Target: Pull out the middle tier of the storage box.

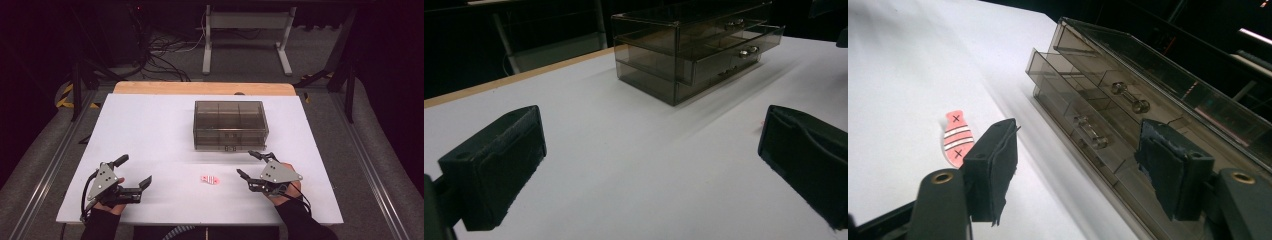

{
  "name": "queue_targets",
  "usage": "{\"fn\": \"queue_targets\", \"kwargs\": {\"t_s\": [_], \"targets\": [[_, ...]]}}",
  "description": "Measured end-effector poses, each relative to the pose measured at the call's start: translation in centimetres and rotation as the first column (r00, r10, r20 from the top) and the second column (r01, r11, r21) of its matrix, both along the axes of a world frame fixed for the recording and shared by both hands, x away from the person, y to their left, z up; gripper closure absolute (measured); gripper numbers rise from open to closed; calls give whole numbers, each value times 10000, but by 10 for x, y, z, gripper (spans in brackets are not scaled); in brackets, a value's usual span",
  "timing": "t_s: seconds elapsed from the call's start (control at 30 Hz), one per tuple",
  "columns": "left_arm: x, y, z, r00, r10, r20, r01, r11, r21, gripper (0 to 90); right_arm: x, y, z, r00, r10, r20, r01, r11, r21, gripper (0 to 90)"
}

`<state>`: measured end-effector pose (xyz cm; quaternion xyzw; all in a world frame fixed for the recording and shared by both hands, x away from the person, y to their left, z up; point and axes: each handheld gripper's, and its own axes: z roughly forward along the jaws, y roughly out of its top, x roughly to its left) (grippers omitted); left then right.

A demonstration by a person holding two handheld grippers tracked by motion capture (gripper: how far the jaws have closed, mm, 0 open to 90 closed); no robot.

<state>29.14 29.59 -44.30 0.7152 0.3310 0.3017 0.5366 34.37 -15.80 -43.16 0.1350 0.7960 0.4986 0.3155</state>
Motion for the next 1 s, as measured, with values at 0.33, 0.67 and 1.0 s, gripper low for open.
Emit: {"fn": "queue_targets", "kwargs": {"t_s": [0.33, 0.67, 1.0], "targets": [[0, 0, 0, 10000, -6, 10, 6, 10000, 39, 0, 4, -6, 5, 9888, 740, -1294, -631, 9943, 862, 307], [0, 0, 0, 10000, 20, -12, -20, 10000, 9, 0, 10, -8, 7, 9697, 1260, -2092, -1060, 9889, 1042, 362], [0, 0, 0, 10000, 4, 15, -4, 10000, 46, 0, 15, -11, 9, 9421, 1966, -2716, -1668, 9775, 1291, 386]]}}
